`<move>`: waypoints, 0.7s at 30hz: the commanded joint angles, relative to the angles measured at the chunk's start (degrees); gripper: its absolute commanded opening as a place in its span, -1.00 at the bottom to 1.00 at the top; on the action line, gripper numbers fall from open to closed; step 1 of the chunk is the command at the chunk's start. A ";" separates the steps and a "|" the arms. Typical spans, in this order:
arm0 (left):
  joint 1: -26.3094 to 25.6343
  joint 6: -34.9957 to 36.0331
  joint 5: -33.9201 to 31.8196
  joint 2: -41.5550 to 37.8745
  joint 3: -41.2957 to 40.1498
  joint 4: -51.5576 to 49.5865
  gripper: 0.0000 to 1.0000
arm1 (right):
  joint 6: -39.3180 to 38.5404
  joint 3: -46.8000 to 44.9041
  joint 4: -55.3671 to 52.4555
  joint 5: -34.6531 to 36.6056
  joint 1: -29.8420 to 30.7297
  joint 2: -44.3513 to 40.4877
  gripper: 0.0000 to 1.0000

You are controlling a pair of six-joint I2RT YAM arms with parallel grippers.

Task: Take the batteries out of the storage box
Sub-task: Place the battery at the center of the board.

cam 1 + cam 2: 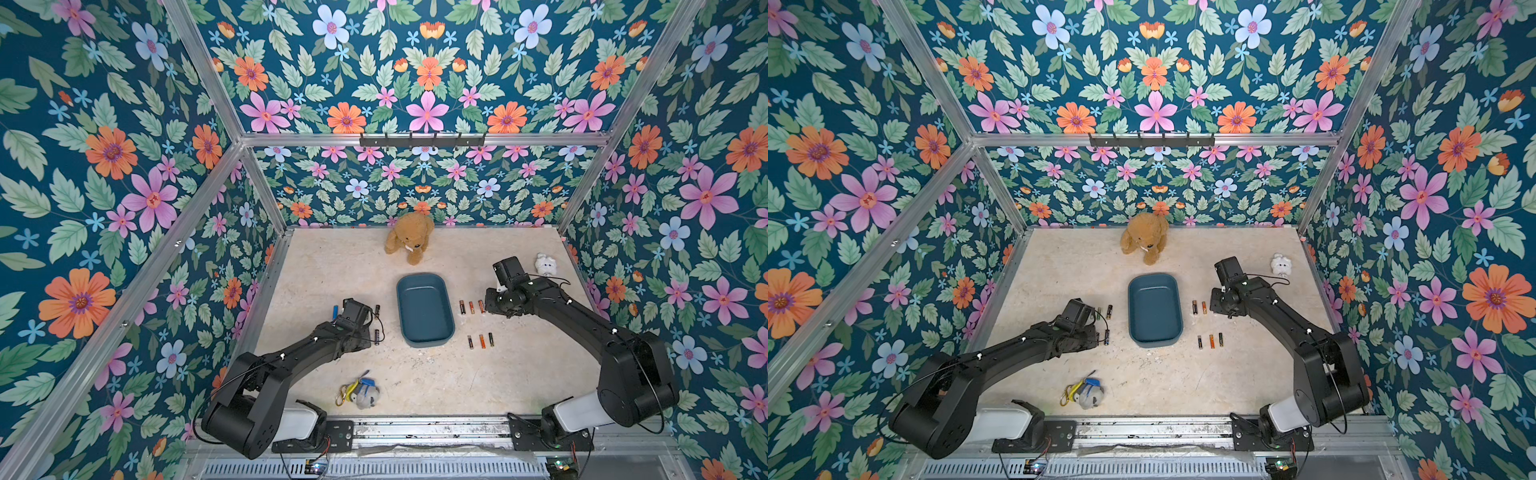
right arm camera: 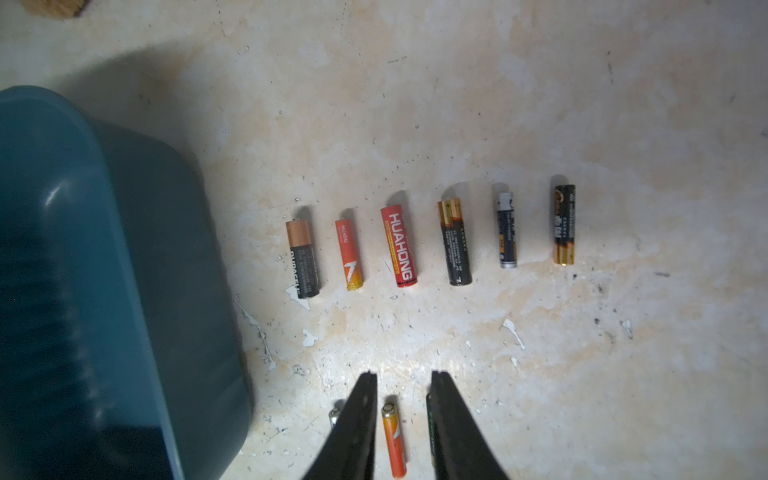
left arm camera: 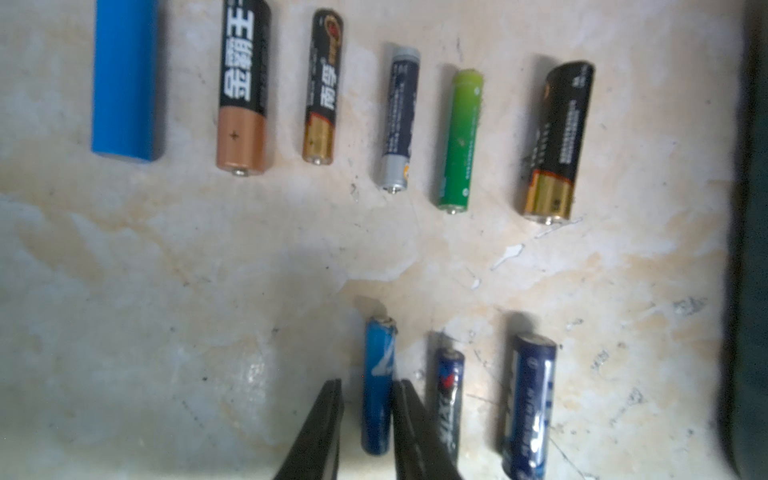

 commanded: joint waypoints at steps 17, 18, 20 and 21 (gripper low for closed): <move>0.05 0.58 -0.39 -0.82 -0.11 -4.16 -0.37 | -0.54 0.72 -0.37 -0.18 0.06 0.39 -0.42; 0.09 0.58 -0.41 -0.92 -0.10 -4.25 -0.37 | -0.55 0.74 -0.37 -0.18 0.04 0.40 -0.43; 0.07 0.74 -0.34 -1.22 -0.11 -4.25 -0.35 | -0.63 0.87 -0.42 -0.18 0.02 0.56 -0.43; 0.10 0.82 -0.36 -1.36 -0.02 -4.31 -0.34 | -0.63 0.95 -0.39 -0.26 0.06 0.64 -0.42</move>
